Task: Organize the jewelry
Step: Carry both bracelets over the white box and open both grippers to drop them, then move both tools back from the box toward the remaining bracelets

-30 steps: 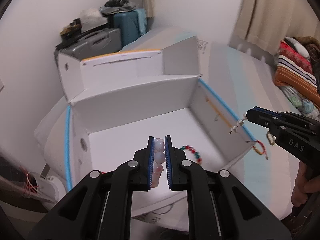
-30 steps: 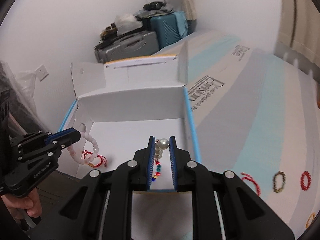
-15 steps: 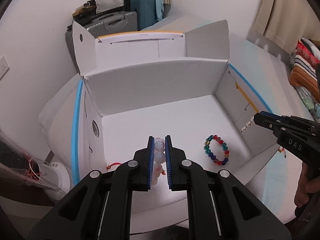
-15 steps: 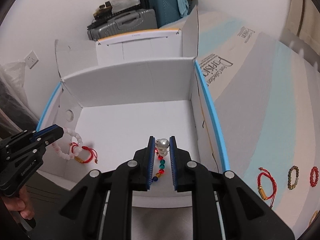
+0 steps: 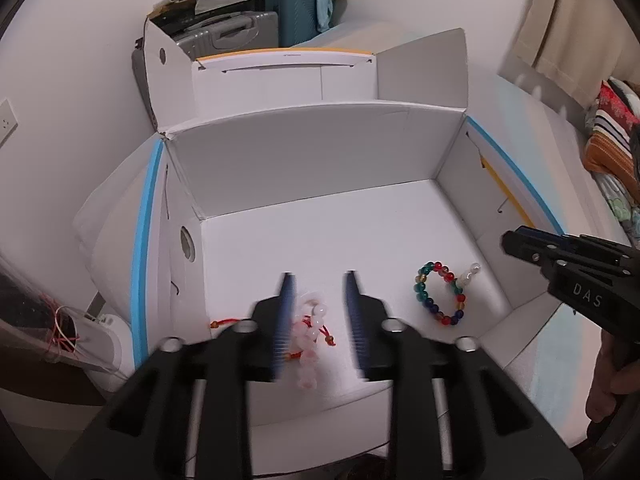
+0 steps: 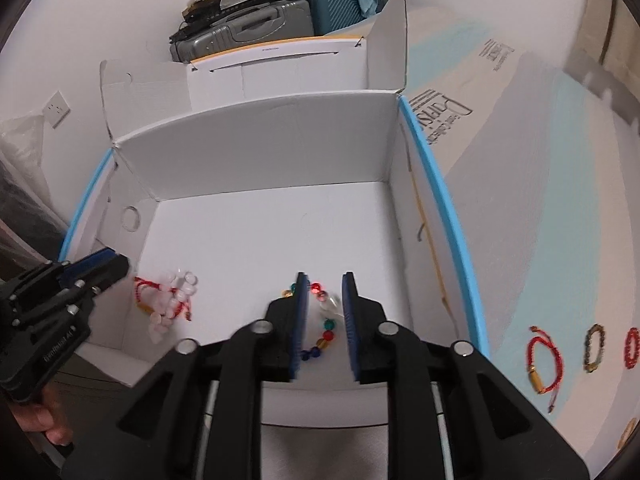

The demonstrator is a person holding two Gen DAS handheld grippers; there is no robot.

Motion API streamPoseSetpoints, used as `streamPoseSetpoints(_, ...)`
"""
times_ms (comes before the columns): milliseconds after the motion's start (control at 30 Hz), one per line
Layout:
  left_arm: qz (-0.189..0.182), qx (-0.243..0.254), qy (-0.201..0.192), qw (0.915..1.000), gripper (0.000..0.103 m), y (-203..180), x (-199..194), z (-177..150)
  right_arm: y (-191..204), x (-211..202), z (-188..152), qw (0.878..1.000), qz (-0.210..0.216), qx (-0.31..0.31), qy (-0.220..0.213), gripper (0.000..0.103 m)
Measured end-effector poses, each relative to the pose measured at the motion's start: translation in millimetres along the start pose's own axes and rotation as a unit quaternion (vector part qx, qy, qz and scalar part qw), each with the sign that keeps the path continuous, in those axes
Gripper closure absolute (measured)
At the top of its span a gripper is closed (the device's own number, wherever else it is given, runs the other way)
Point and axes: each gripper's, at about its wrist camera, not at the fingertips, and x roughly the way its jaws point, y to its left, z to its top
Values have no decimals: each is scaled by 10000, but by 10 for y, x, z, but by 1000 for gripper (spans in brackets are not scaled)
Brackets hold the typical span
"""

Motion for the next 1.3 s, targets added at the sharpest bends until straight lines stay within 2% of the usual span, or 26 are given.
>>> streamPoseSetpoints(33, 53, 1, -45, 10000, 49, -5, -17, -2, 9, -34, 4, 10000, 4, -12, -68, 64)
streamPoseSetpoints(100, 73, 0, -179, 9998, 47, -12, -62, -8, 30, -85, 12, 9998, -51, -67, -169, 53)
streamPoseSetpoints(133, 82, 18, -192, 9998, 43, -19, -73, -9, 39, -119, 18, 9997, 0, -82, -228, 49)
streamPoseSetpoints(167, 105, 16, -194, 9998, 37, -26, -83, -8, 44, -151, 23, 9996, 45, -76, -277, 38)
streamPoseSetpoints(200, 143, 3, -208, 9997, 24, -28, -98, -9, 47, -190, 27, 9994, 73, -56, -343, 26)
streamPoseSetpoints(233, 199, -13, -248, 9995, 17, -28, -116, -14, 45, -231, 30, 9991, 105, -29, -415, 20)
streamPoseSetpoints(267, 237, -21, -332, 9992, 16, -28, -149, -23, 39, -283, 24, 9985, 155, -7, -524, 14)
streamPoseSetpoints(400, 300, -74, -384, 9988, 6, -29, -195, -39, 10, -424, 10, 9973, 195, 27, -709, 11)
streamPoseSetpoints(767, 318, -88, -400, 9987, 6, -145, -324, -51, -265, -716, -135, 9950, -43, 426, -902, 10)
streamPoseSetpoints(867, 296, -34, -432, 9986, 6, -243, -370, -41, -333, -826, -188, 9934, -129, 472, -1035, 7)
streamPoseSetpoints(1300, 62, 318, -607, 9976, 6, -826, -582, -16, -786, -1326, -463, 9874, -541, 654, -1335, 7)
